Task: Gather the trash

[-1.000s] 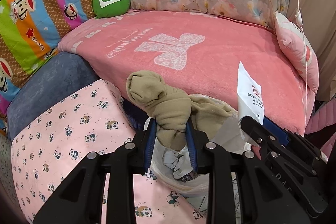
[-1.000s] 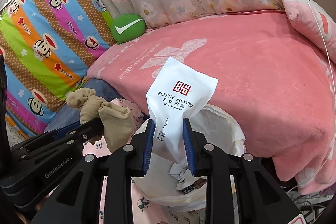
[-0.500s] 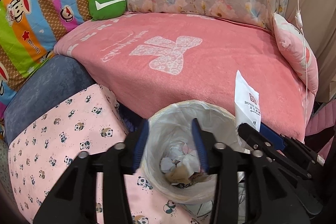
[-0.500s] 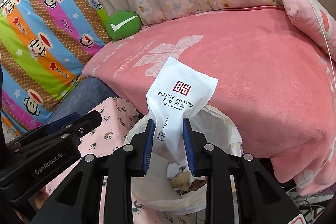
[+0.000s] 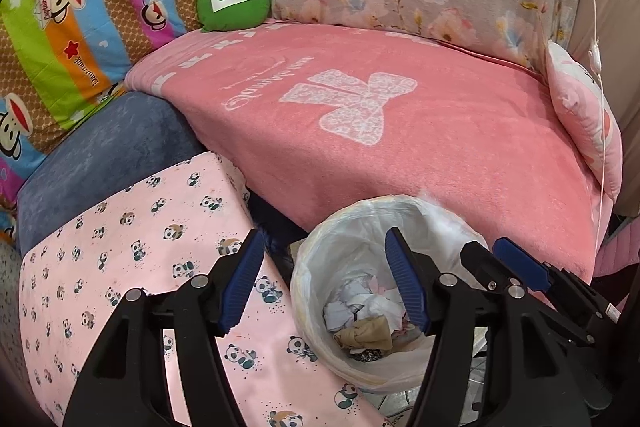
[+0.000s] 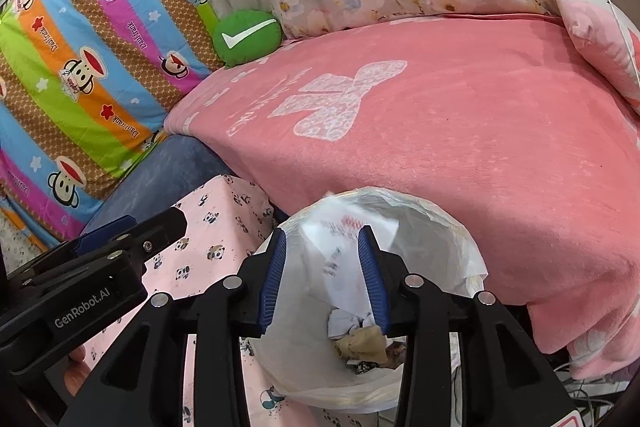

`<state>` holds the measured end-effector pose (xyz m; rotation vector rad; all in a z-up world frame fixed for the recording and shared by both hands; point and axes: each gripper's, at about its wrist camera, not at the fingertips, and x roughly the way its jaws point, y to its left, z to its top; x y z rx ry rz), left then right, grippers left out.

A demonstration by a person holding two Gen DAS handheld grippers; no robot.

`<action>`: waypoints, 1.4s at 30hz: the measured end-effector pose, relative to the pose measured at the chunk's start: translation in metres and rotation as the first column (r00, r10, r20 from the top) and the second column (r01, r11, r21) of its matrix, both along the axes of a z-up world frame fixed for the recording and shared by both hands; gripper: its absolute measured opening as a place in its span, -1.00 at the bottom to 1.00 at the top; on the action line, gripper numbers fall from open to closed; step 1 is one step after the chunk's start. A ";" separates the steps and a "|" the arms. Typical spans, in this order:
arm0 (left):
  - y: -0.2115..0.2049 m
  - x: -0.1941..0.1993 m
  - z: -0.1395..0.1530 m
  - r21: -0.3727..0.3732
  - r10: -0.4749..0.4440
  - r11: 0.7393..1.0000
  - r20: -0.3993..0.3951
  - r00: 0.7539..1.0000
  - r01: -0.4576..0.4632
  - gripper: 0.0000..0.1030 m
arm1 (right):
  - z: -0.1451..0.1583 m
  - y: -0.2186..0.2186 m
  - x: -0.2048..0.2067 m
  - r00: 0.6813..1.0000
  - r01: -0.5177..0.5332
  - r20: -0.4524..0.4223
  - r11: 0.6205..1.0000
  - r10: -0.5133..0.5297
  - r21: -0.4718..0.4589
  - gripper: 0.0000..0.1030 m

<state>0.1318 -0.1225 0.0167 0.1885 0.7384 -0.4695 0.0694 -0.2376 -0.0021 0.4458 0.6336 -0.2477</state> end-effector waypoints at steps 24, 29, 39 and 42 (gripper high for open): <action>0.043 -0.011 -0.008 0.015 0.080 0.997 0.012 0.997 -0.080 0.44 | 0.004 0.043 -0.019 0.995 -0.022 -0.098 0.986 0.006 -0.164 0.14; 0.051 -0.016 -0.009 0.022 0.105 0.994 0.029 0.994 -0.106 0.67 | 0.005 0.053 -0.024 0.993 -0.015 -0.117 0.984 -0.007 -0.180 0.24; 0.063 -0.026 -0.013 0.036 0.130 0.991 0.046 0.990 -0.132 0.80 | -0.001 0.061 -0.035 0.990 -0.022 -0.138 0.972 -0.011 -0.234 0.69; 0.065 -0.028 -0.016 0.042 0.135 0.990 0.046 0.990 -0.137 0.80 | -0.002 0.065 -0.036 0.990 -0.014 -0.141 0.967 -0.023 -0.255 0.87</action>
